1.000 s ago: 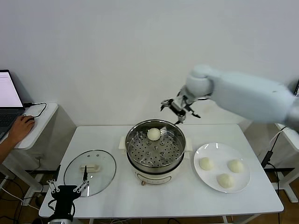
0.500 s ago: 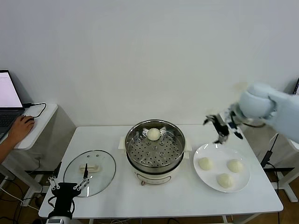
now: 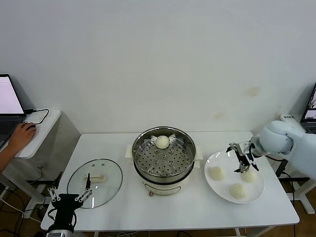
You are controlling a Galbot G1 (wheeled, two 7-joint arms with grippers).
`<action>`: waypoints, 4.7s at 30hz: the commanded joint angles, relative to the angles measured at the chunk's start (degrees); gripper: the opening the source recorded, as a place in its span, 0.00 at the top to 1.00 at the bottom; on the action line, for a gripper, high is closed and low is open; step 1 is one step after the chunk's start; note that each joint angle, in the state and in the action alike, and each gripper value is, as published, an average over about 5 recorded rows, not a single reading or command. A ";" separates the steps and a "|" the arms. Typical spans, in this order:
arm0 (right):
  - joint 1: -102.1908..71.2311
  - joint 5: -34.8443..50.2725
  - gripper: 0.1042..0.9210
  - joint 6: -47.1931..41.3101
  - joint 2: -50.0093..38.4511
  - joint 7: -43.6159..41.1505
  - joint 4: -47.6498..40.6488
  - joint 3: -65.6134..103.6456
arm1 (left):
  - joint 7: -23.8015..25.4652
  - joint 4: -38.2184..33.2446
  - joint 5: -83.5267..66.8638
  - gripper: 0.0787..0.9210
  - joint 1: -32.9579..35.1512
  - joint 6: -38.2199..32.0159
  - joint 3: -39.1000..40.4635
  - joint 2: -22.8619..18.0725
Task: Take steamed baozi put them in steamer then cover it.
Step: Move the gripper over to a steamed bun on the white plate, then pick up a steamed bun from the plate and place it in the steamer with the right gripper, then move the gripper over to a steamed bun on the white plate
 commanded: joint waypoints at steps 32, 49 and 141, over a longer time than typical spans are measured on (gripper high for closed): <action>-14.59 -6.84 0.27 0.09 13.96 0.64 -14.30 9.99 | 0.03 0.84 0.08 0.12 0.01 0.03 -1.08 -0.68; -6.96 -3.63 0.40 -0.83 8.67 -2.23 -9.73 8.34 | -0.05 0.45 0.21 0.12 -0.13 0.05 -0.82 -0.93; 25.87 10.12 0.12 -2.01 -7.22 -11.32 14.11 -14.07 | -0.32 -1.02 -0.56 0.12 -2.67 -0.71 0.89 0.44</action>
